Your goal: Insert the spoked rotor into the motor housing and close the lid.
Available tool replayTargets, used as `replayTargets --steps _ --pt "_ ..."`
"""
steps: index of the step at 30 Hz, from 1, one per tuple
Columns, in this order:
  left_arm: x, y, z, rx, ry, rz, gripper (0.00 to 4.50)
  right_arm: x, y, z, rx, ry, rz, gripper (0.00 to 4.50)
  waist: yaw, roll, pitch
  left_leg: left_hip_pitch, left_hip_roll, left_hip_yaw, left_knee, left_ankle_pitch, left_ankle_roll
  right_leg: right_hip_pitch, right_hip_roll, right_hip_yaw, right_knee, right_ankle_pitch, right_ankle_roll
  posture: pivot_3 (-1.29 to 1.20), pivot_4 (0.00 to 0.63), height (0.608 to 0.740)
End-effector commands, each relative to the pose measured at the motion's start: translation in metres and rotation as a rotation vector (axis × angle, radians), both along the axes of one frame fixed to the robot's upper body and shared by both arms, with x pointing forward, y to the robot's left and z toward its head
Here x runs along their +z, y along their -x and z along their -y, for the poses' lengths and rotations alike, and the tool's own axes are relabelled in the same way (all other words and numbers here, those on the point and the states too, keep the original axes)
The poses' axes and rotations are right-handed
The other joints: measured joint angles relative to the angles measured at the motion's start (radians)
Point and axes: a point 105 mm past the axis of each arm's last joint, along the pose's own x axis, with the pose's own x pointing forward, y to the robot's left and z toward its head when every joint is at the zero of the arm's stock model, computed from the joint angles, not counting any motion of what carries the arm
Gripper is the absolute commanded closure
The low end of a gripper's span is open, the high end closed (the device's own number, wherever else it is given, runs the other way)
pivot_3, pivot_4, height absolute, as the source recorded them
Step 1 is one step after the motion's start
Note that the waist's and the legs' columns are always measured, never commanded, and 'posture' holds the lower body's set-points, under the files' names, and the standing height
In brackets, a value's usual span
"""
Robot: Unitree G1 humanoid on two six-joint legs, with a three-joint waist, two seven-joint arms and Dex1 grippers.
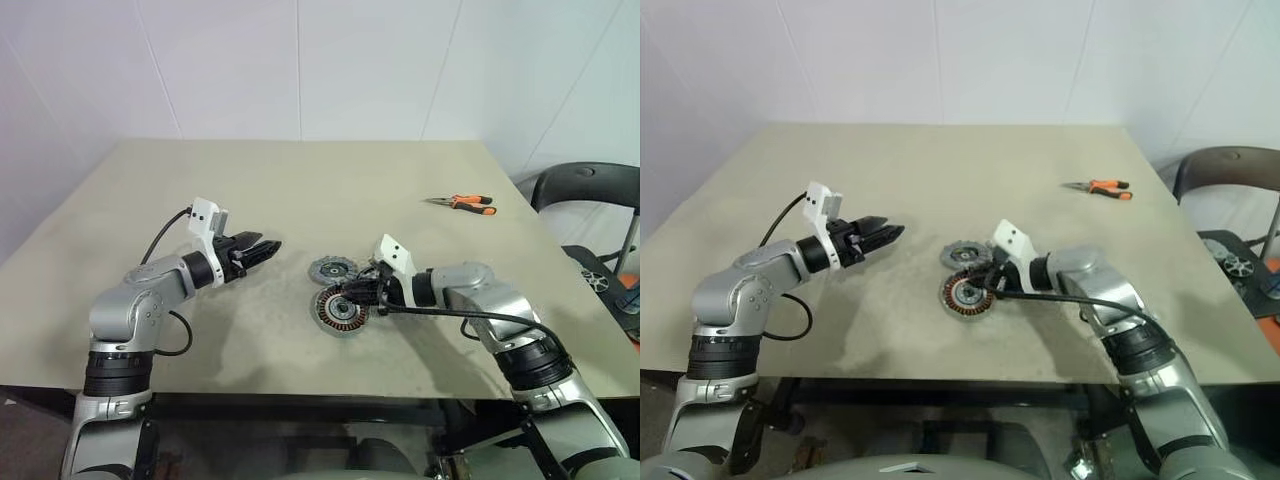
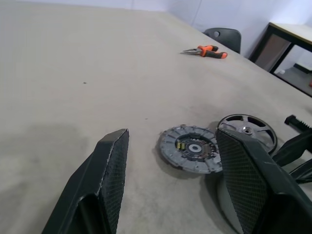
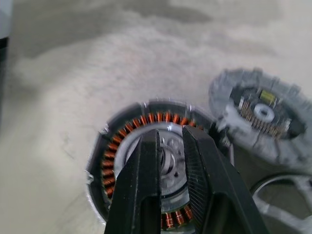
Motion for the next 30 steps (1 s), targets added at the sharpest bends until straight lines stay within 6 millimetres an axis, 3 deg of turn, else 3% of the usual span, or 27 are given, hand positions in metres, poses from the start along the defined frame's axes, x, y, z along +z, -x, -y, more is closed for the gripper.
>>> replayTargets --steps 1,6,10,17,20,26,30 --pt "0.007 0.0 -0.001 0.014 -0.01 0.044 1.49 0.004 -0.006 -0.004 -0.01 -0.006 0.046 3.72 -0.001 0.0 0.0 0.0 0.0 0.0 0.0 0.0 0.0 0.0 0.0 0.0 0.0 0.0 0.0 0.0 0.0 0.74" --pt "0.003 0.0 0.0 0.024 -0.011 0.038 1.49 -0.003 -0.005 -0.013 -0.006 -0.011 0.034 3.72 -0.005 0.0 0.0 0.0 0.0 0.0 0.0 0.0 0.0 0.0 0.0 0.0 0.0 0.0 0.0 0.0 0.0 0.74" --pt "0.002 0.0 0.001 0.029 -0.009 0.043 1.49 -0.025 -0.001 -0.011 0.0 0.042 0.006 3.72 -0.012 0.0 0.0 0.0 0.0 0.0 0.0 0.0 0.0 0.0 0.0 0.0 0.0 0.0 0.0 0.0 0.0 0.74" --pt "-0.001 0.0 0.0 0.039 -0.017 0.038 1.49 -0.032 -0.01 -0.002 -0.049 0.065 0.019 3.72 -0.018 -0.001 -0.001 0.003 -0.001 0.0 0.0 0.0 0.0 0.003 -0.001 0.0 0.0 0.0 0.0 0.0 0.0 0.74" --pt "-0.001 -0.001 0.0 0.039 -0.017 0.039 1.49 -0.027 -0.011 -0.003 -0.058 0.028 0.01 3.72 -0.018 -0.001 -0.001 0.008 -0.001 0.0 0.0 0.0 0.0 0.009 -0.001 0.0 0.0 0.0 0.0 0.0 0.0 0.74" --pt "-0.002 -0.001 0.003 0.036 -0.014 0.038 1.49 0.016 -0.016 -0.013 -0.099 -0.244 -0.09 3.72 -0.018 -0.001 -0.001 0.012 -0.001 0.0 -0.001 -0.002 -0.003 0.012 -0.001 0.0 0.0 -0.001 -0.002 0.0 0.0 0.74" --pt "-0.003 -0.002 0.004 0.033 -0.013 0.037 1.49 0.017 -0.016 -0.015 -0.101 -0.234 -0.088 3.72 -0.018 -0.001 -0.001 0.01 -0.001 0.0 -0.002 -0.002 -0.003 0.009 -0.001 0.0 0.0 0.0 -0.001 0.0 0.0 0.74"
